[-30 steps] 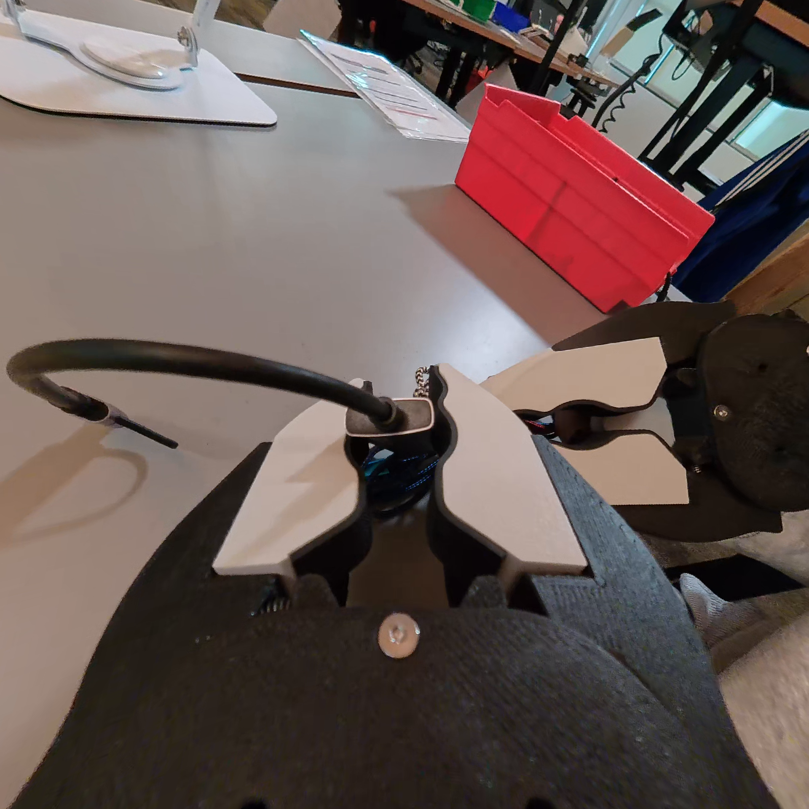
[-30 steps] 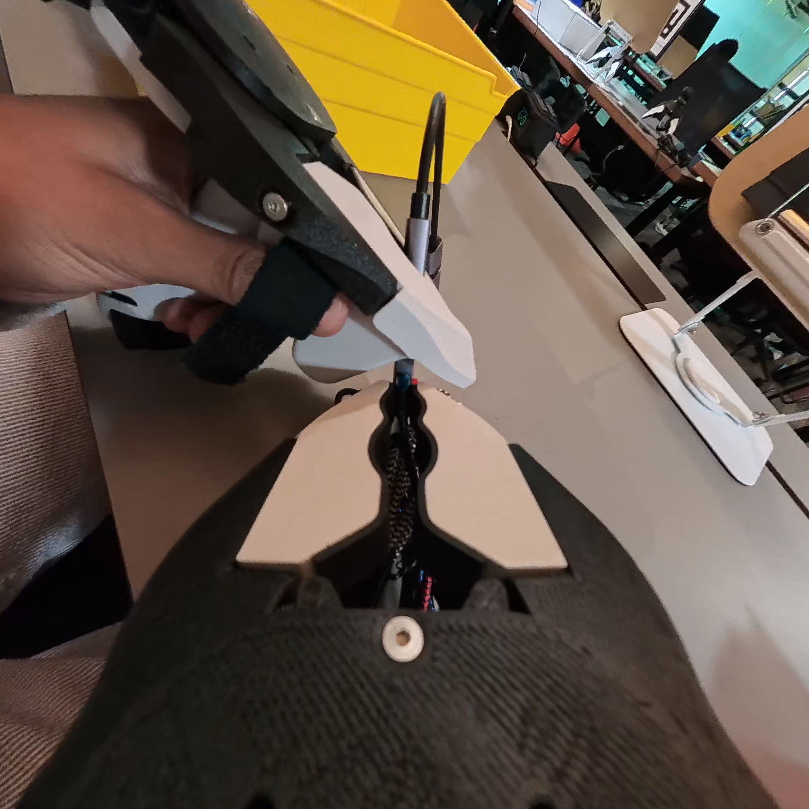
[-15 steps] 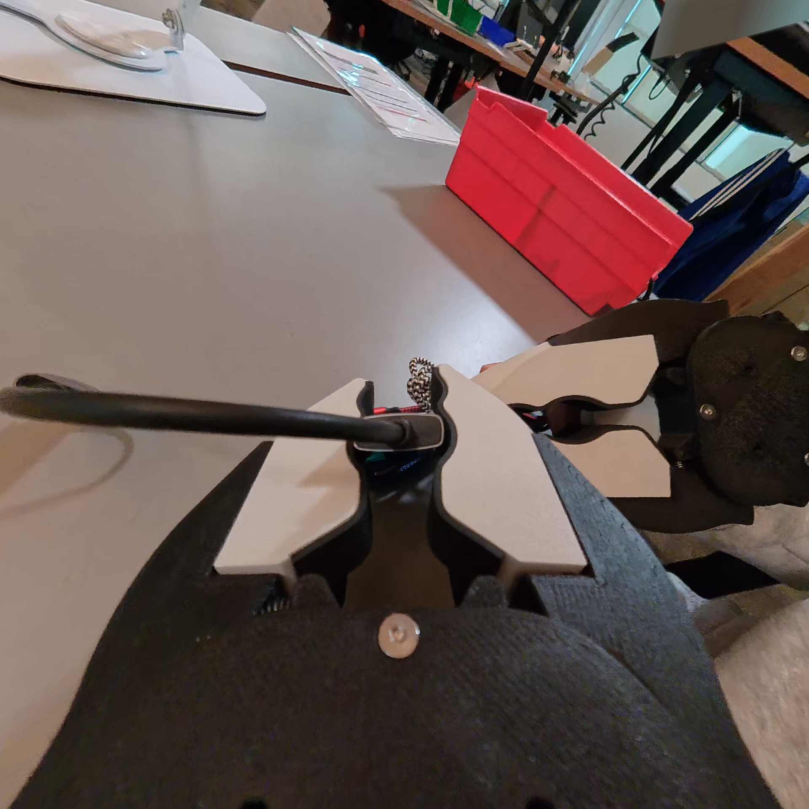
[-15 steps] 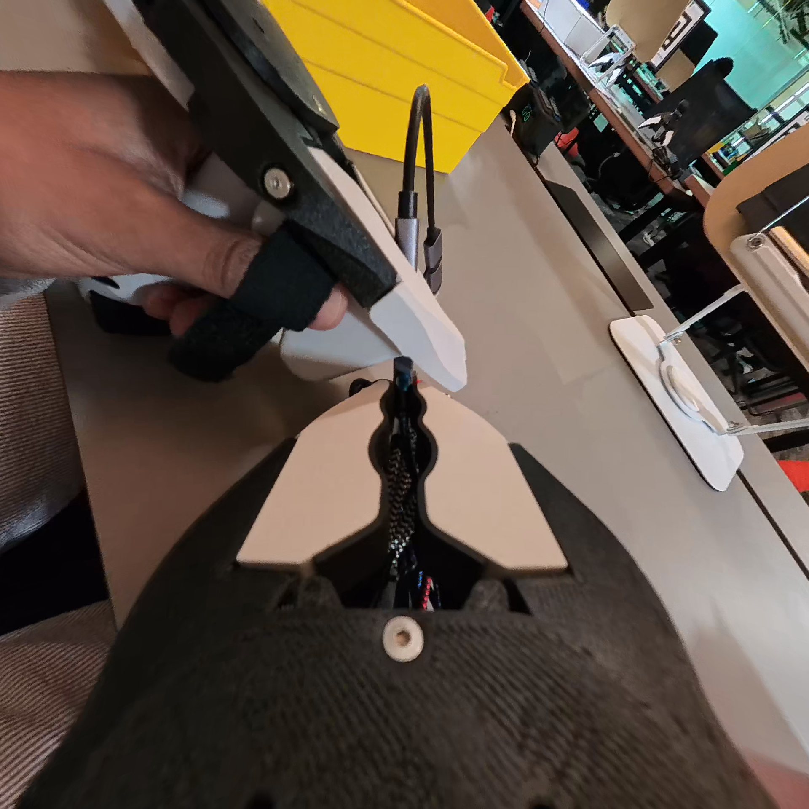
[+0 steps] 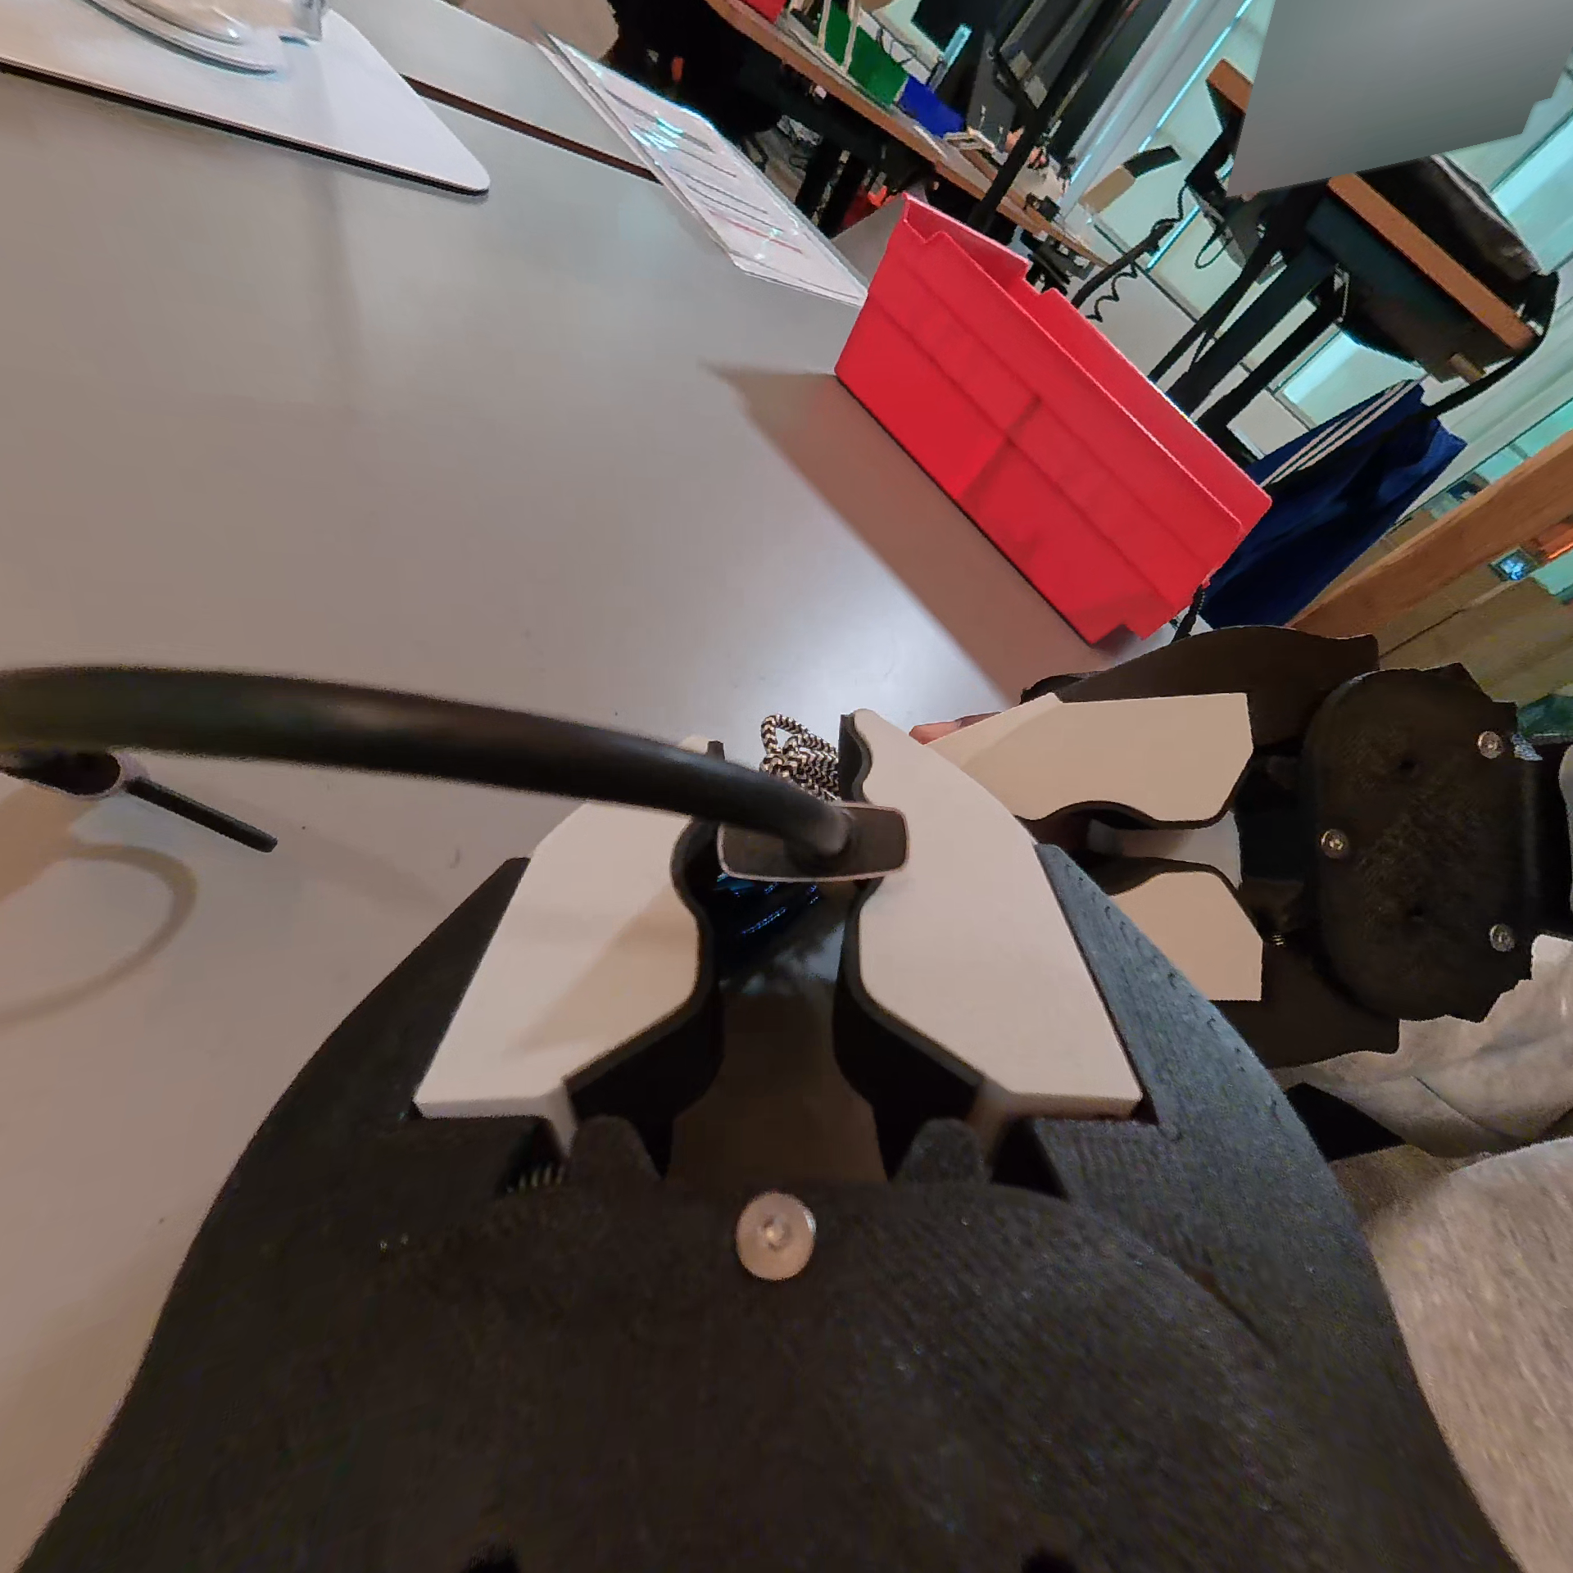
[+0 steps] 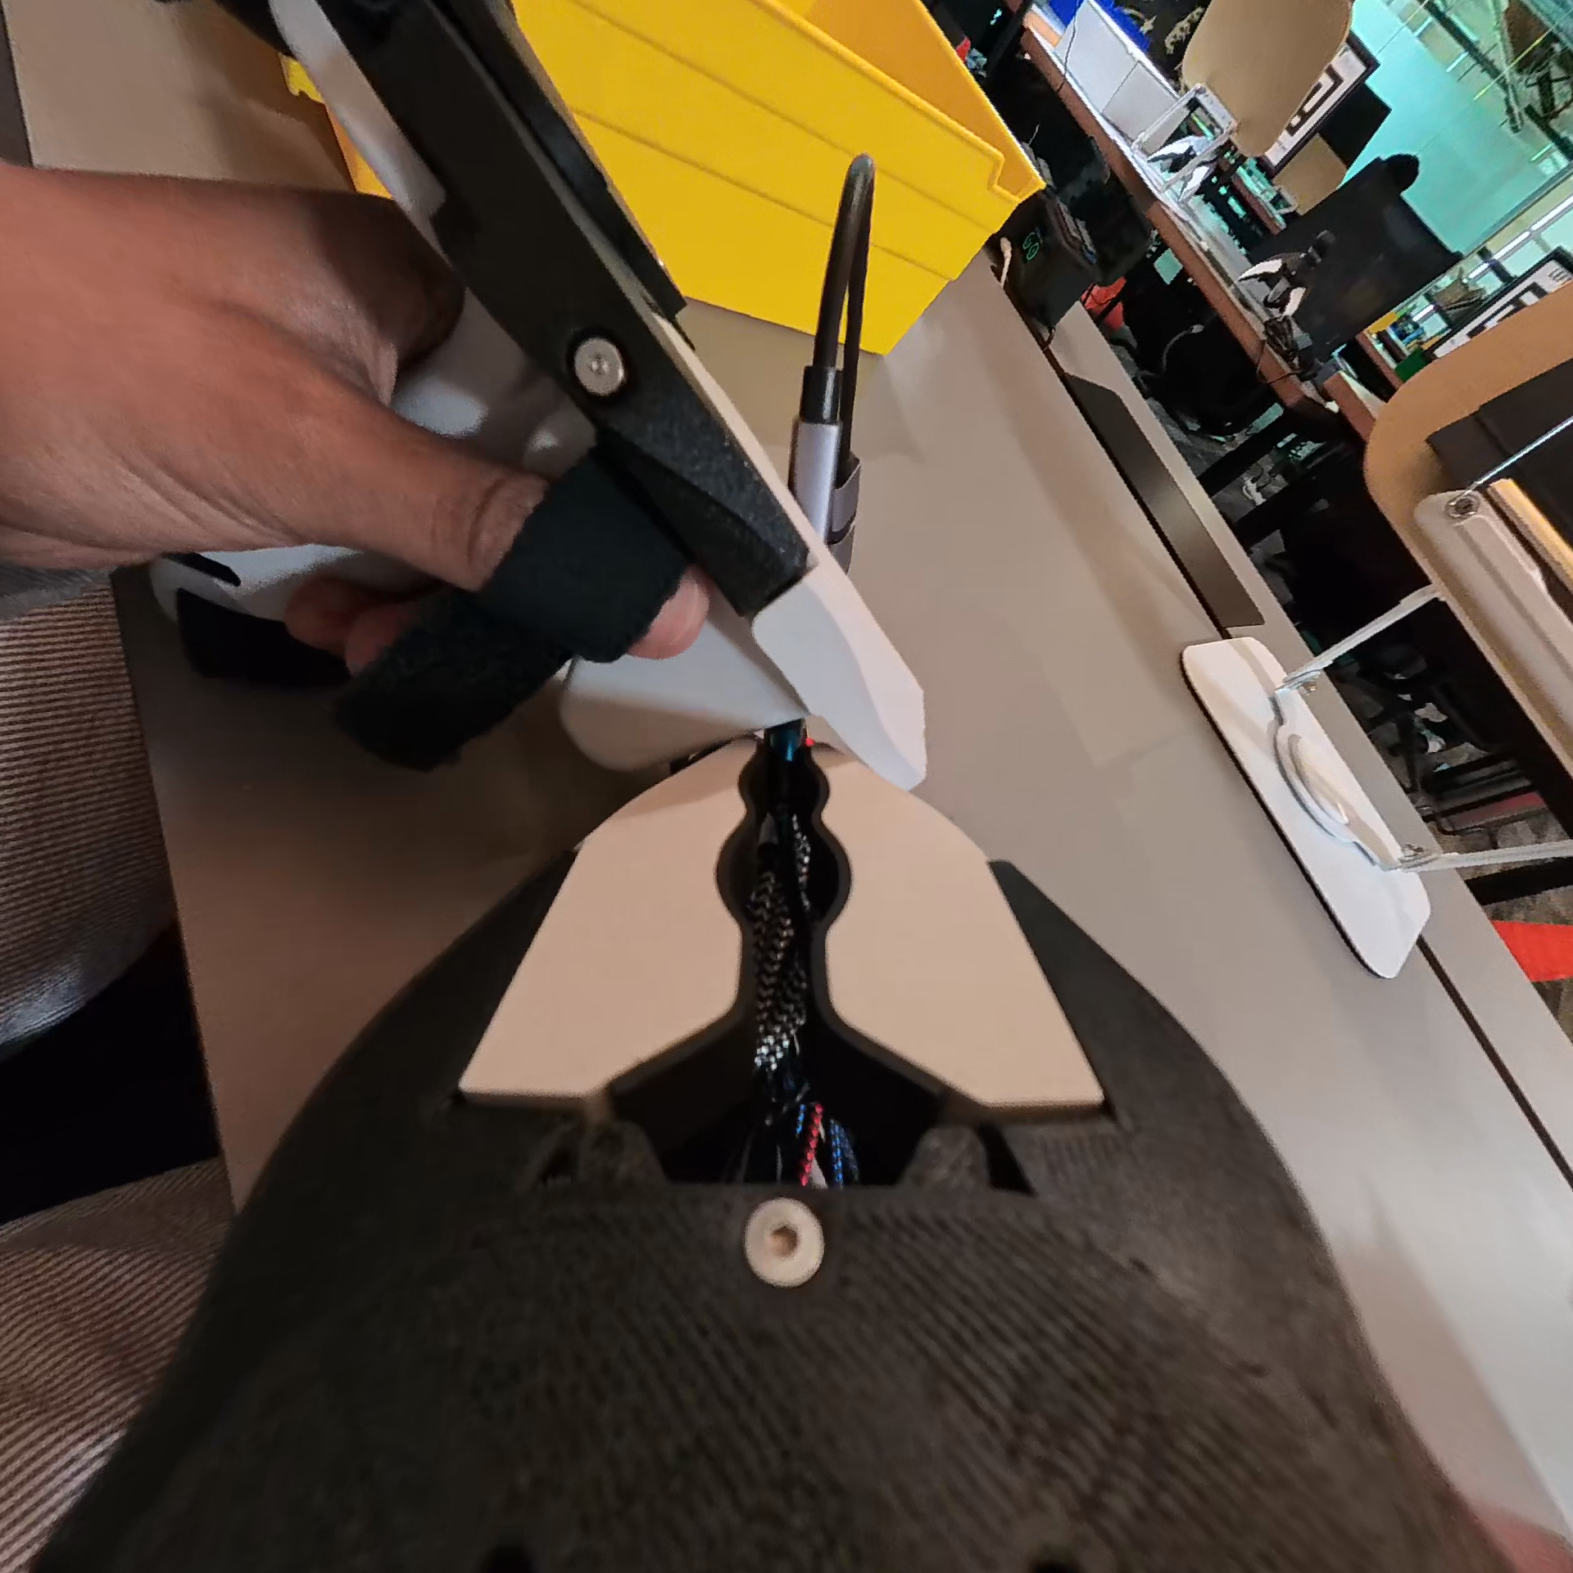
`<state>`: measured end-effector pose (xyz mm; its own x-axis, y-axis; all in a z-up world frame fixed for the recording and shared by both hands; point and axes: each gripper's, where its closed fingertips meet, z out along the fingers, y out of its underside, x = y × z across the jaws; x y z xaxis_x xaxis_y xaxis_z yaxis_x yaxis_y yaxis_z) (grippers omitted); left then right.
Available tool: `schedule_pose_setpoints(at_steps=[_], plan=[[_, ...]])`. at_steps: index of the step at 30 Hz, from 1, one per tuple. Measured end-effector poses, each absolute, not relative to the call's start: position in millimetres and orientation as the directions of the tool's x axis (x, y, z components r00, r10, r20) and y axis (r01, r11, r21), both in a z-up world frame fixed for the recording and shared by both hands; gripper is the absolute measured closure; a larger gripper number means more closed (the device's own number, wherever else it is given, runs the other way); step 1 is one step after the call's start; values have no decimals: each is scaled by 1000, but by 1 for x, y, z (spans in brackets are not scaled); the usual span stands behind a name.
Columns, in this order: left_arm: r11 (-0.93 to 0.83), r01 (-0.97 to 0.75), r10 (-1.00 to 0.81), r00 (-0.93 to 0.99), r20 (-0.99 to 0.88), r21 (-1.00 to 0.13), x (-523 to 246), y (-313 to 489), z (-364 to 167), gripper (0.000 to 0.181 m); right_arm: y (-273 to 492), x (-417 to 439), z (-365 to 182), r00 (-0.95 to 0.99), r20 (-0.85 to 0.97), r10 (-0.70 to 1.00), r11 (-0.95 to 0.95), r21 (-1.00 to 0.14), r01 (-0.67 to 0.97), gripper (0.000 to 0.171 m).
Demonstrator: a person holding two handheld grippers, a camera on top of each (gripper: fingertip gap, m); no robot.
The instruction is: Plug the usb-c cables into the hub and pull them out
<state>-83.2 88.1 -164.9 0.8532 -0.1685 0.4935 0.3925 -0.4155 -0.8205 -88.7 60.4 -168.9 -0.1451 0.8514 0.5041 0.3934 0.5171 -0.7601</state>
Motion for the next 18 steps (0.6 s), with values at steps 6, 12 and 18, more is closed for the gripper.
schedule_pose_setpoints(at_steps=[6,12,18], plan=[[-427,386,-154,860,487,-818,-84,89,-167,155,62,-89,-171,-146,501,853,514,-759,400,165],[-432,387,-152,859,488,-815,-84,89,-168,155,63,-89,-171,-146,502,853,515,-758,402,165],[-430,384,-149,862,484,-817,-84,90,-168,156,63,-89,-172,-147,501,853,514,-756,405,165]])
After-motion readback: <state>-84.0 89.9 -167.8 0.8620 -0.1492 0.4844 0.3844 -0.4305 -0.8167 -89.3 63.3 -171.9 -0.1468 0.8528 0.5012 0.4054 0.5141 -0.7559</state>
